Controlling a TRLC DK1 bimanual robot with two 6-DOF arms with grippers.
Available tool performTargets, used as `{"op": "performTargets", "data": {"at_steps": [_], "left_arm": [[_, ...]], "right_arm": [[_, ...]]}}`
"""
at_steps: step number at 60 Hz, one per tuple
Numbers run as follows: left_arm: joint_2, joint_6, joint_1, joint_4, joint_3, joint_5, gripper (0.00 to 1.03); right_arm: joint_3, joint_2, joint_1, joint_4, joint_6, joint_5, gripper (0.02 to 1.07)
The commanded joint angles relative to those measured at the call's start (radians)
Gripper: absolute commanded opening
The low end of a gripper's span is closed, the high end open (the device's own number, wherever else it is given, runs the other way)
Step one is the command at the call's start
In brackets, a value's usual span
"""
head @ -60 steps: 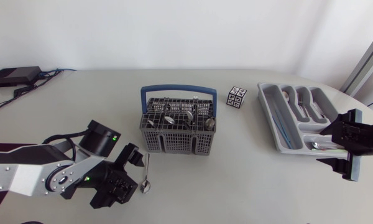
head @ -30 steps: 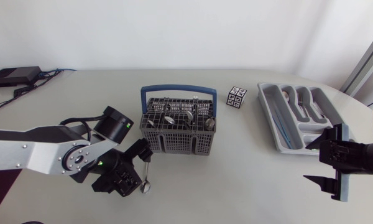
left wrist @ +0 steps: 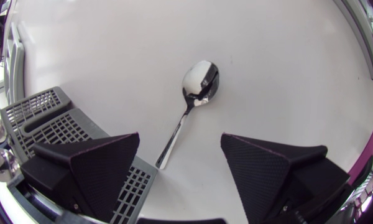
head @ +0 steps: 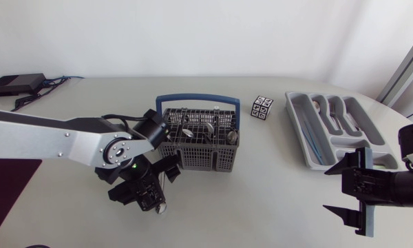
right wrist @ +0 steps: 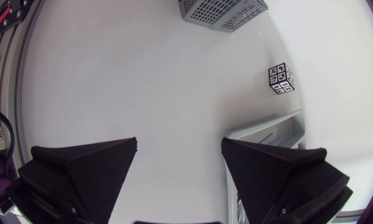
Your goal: Transfer all utensils from the basket to the drawer tray.
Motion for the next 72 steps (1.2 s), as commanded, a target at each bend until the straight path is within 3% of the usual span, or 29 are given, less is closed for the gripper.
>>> {"op": "performTargets", "data": {"at_steps": [1, 10, 16, 22, 32, 41, 47, 63, 72], "left_arm": [[0.046, 0.052, -0.019, -0.054, 0.042, -0.005, 0.91], [0.087, 0.056, -0.036, -0.091, 0.076, -0.003, 0.89], [0.113, 0.056, -0.053, -0.116, 0.094, -0.003, 0.76], [0.145, 0.056, -0.053, -0.116, 0.103, -0.005, 0.57], [0.181, 0.055, -0.038, -0.116, 0.111, -0.005, 0.51], [0.196, 0.061, -0.027, -0.117, 0.100, -0.006, 0.16], [0.201, 0.062, -0.027, -0.157, 0.091, -0.026, 0.04], [0.221, -0.039, -0.052, -0.251, 0.076, -0.063, 0.03], [0.340, -0.270, -0.102, -0.571, 0.240, -0.063, 0.03]], "right_arm": [[-0.019, -0.006, 0.007, 0.002, 0.020, -0.012, 1.00], [-0.027, -0.004, 0.006, 0.011, 0.017, -0.028, 1.00], [-0.033, -0.003, 0.006, 0.017, 0.012, -0.038, 1.00], [-0.033, 0.005, -0.010, 0.025, 0.003, -0.047, 1.00], [-0.034, 0.009, -0.031, 0.024, -0.011, -0.061, 1.00], [-0.037, 0.011, -0.033, 0.021, -0.012, -0.066, 1.00], [-0.036, 0.000, -0.031, 0.016, -0.011, -0.067, 1.00], [-0.039, -0.046, -0.020, -0.007, 0.008, -0.067, 1.00], [-0.031, -0.087, -0.014, -0.042, 0.011, -0.069, 1.00]]}}
